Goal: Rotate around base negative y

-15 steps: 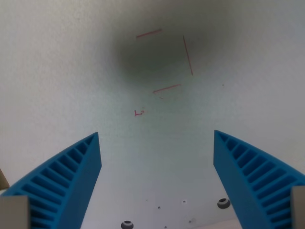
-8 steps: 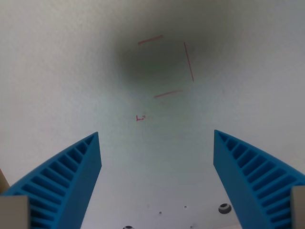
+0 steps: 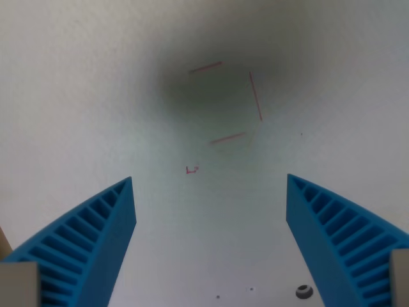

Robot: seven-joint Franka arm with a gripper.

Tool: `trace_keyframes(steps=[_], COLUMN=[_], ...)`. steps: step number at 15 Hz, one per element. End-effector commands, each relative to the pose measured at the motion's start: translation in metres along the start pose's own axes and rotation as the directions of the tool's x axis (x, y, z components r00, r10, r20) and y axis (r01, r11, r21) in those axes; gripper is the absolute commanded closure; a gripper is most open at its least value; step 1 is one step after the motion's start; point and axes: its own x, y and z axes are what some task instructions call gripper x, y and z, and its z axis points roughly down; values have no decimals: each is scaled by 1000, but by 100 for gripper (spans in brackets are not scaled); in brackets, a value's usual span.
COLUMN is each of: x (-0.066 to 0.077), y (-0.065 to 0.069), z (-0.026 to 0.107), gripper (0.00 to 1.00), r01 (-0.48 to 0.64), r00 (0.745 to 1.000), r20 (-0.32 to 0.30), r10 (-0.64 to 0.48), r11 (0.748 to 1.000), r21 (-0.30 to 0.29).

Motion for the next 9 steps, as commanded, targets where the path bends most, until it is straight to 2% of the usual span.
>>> trace_keyframes(steps=[1,9], x=[-9,-9], y=[2,2], z=[1,1], gripper=[0,0], r01=[1,5], r00=[985,965], r20=[-174,-262], r10=[6,12], r11=[999,998], r21=[43,64])
